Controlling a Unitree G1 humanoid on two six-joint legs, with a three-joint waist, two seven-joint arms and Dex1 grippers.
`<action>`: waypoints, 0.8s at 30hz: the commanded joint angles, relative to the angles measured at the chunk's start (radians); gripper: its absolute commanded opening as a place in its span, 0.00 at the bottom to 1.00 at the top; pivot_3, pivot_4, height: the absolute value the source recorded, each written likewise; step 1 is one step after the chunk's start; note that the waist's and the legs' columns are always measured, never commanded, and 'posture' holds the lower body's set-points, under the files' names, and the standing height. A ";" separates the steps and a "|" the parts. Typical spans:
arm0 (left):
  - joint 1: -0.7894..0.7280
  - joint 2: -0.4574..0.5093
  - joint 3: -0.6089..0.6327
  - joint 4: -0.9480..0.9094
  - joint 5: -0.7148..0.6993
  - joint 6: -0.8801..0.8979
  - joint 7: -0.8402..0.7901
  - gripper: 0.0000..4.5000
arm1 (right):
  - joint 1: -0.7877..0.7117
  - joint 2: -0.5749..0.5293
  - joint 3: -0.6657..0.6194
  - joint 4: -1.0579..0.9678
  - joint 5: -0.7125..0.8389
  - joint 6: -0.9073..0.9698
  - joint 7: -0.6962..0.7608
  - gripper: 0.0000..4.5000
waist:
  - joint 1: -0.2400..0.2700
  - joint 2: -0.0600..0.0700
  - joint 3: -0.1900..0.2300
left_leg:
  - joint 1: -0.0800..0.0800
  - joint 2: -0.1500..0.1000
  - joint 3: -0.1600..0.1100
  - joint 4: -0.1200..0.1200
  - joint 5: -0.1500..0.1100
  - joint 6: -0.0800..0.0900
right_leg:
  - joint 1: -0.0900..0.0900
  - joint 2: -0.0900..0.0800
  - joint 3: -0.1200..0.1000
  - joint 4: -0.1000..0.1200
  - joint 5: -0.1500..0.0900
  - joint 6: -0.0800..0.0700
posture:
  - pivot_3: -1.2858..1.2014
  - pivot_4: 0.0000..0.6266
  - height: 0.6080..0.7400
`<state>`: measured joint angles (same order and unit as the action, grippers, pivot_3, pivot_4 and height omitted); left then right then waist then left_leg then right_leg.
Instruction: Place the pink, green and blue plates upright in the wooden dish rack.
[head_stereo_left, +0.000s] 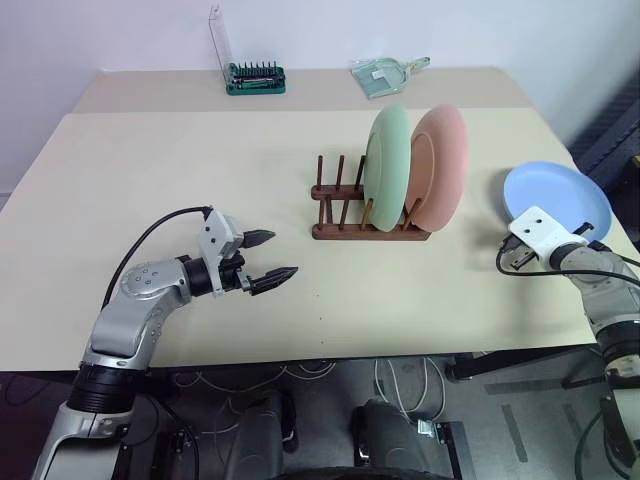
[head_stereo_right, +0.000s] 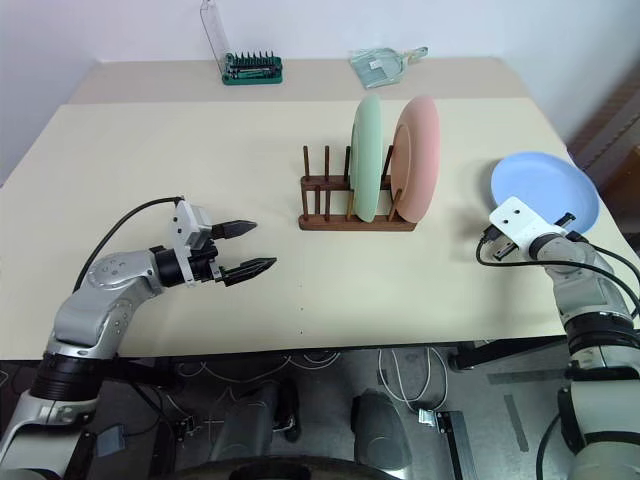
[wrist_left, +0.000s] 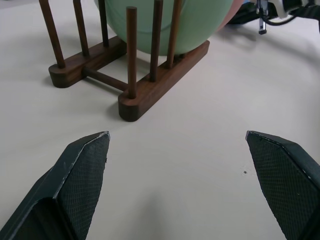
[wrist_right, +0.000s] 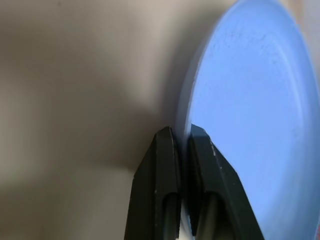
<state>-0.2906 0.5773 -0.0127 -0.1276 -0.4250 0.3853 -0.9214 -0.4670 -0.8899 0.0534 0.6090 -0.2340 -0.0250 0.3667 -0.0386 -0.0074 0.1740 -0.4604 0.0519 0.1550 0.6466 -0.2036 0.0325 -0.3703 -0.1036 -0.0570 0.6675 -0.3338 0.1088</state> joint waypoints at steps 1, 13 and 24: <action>-0.024 0.000 0.016 -0.010 -0.003 -0.012 0.000 1.00 | -0.003 -0.074 -0.116 -0.244 -0.036 0.031 -0.086 0.01 | -0.003 0.003 0.001 | 0.000 0.000 0.000 0.000 0.000 0.000 | 0.000 0.000 0.000 0.000 0.000 0.000 | 0.52 0.24 0.94; -0.054 -0.026 0.013 0.036 0.001 -0.033 -0.005 1.00 | -0.330 0.166 -0.144 -0.849 0.365 0.199 0.104 0.01 | 0.000 0.003 0.001 | 0.000 0.003 0.000 -0.001 0.001 -0.002 | -0.002 0.003 0.001 0.003 0.000 -0.001 | 0.52 0.24 0.94; -0.009 -0.017 0.063 0.053 -0.004 -0.067 0.002 1.00 | -0.371 0.518 -0.121 -1.061 0.965 0.569 0.110 0.01 | 0.023 0.002 0.001 | -0.002 0.001 0.000 0.000 0.000 0.001 | -0.002 0.000 0.000 0.001 0.000 -0.001 | 0.52 0.24 0.94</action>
<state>-0.3040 0.5520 0.0243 -0.0575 -0.4245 0.3395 -0.9199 -0.8253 -0.4064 -0.0447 -0.4139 0.6591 0.5103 0.5206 -0.0154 -0.0053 0.1748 -0.4618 0.0528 0.1553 0.6461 -0.2040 0.0331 -0.3727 -0.1031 -0.0568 0.6690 -0.3337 0.1083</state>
